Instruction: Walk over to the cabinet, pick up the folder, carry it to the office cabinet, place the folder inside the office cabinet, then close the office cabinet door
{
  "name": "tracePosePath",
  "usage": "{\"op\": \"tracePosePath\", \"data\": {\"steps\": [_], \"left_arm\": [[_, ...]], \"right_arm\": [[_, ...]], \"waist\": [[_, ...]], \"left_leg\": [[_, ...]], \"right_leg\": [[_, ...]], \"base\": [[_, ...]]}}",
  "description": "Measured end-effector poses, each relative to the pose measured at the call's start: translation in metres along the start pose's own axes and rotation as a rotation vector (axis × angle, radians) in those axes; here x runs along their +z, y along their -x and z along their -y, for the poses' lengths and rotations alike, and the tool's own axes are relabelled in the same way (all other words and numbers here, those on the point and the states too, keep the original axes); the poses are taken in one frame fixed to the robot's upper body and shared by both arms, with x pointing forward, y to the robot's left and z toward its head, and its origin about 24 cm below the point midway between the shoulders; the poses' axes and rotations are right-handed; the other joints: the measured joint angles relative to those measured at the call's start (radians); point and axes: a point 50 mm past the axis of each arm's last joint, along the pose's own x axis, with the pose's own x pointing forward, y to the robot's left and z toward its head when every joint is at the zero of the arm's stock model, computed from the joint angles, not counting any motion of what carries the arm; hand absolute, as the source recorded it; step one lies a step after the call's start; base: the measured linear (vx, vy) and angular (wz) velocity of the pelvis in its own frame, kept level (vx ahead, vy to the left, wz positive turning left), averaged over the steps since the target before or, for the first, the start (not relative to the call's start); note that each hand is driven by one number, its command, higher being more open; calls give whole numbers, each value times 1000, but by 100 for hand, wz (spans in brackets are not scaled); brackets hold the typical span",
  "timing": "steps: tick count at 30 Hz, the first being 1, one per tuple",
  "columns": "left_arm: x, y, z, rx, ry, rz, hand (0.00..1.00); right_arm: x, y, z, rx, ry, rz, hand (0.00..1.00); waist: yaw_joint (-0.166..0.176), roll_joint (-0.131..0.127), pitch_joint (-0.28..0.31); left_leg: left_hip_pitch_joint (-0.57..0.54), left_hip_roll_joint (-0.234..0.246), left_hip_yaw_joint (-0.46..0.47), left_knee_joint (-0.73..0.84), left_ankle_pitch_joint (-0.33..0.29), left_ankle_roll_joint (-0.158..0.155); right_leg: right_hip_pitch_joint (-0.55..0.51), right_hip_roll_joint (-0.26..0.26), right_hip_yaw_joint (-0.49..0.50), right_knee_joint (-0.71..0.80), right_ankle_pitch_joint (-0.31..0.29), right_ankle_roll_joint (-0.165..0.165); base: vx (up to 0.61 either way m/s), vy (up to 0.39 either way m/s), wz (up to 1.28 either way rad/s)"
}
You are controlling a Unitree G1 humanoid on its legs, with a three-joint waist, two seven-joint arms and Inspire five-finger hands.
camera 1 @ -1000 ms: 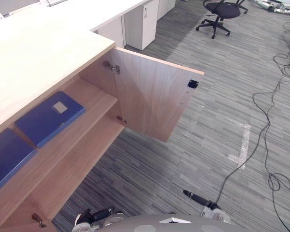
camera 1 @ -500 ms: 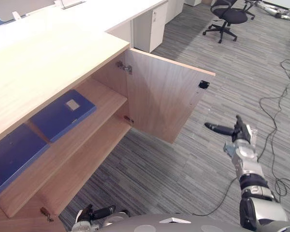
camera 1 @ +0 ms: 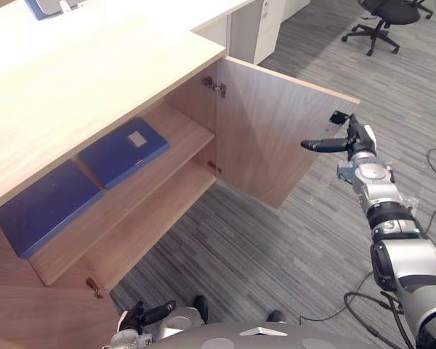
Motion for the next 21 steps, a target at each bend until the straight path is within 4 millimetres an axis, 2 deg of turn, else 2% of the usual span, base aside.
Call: {"op": "tracePosePath", "data": {"steps": [13,21], "left_arm": [[1,0,1,2,43,6,100],[0,0,0,14,48,-4,100]], "right_arm": [[40,-15,10,-89,-79,-26,100],[48,-16,14,-88,-55,-11,100]], "waist": [[-2,15,55],[-8,15,59]], "left_leg": [[-10,-7,-25,-11,21,2],[-23,-8,-39,-42,48,-2]], "right_leg": [[-1,-4,-14,0,3,-3],[-21,0,-22,0,3,-4]], "base": [[-29,-11,5],[-17,-11,3]]}}
